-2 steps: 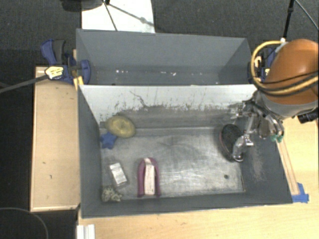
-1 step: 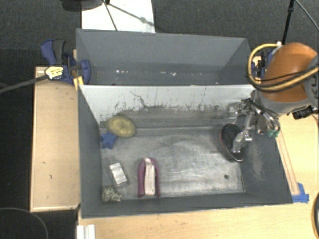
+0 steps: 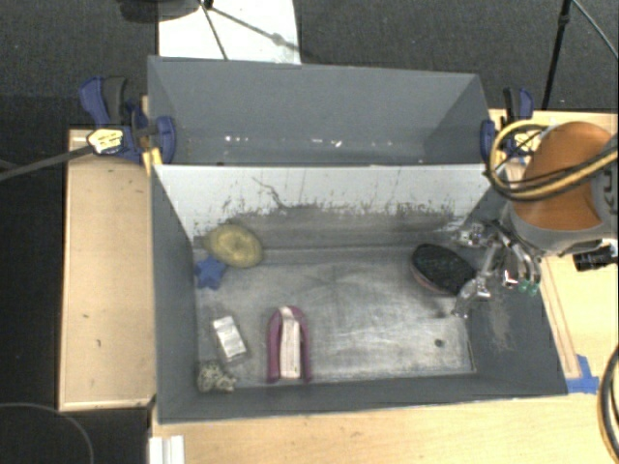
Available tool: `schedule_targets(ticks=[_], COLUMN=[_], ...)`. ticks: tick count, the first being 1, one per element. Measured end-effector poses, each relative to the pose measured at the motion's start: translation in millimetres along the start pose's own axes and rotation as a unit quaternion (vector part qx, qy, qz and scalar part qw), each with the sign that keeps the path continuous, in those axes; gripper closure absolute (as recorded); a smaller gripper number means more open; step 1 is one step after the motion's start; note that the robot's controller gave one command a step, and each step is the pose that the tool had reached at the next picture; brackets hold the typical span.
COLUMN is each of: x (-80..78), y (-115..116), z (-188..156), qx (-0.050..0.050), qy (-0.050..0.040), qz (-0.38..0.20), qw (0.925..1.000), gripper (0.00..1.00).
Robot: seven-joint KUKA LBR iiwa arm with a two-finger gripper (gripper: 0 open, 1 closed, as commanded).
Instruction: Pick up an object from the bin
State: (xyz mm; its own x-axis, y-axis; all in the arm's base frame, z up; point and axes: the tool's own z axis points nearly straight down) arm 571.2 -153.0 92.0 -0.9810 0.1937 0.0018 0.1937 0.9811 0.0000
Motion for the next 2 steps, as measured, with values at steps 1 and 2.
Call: schedule_targets(ticks=[1, 2], x=[-1.4, 12.2], y=[0.8, 13.7], z=[-1.8, -157.4], qx=[0.000, 0.000], qy=[-0.0019, -0.0059], qz=[-0.003, -0.002], qw=[1.0000, 1.0000], gripper=[1.00, 1.00])
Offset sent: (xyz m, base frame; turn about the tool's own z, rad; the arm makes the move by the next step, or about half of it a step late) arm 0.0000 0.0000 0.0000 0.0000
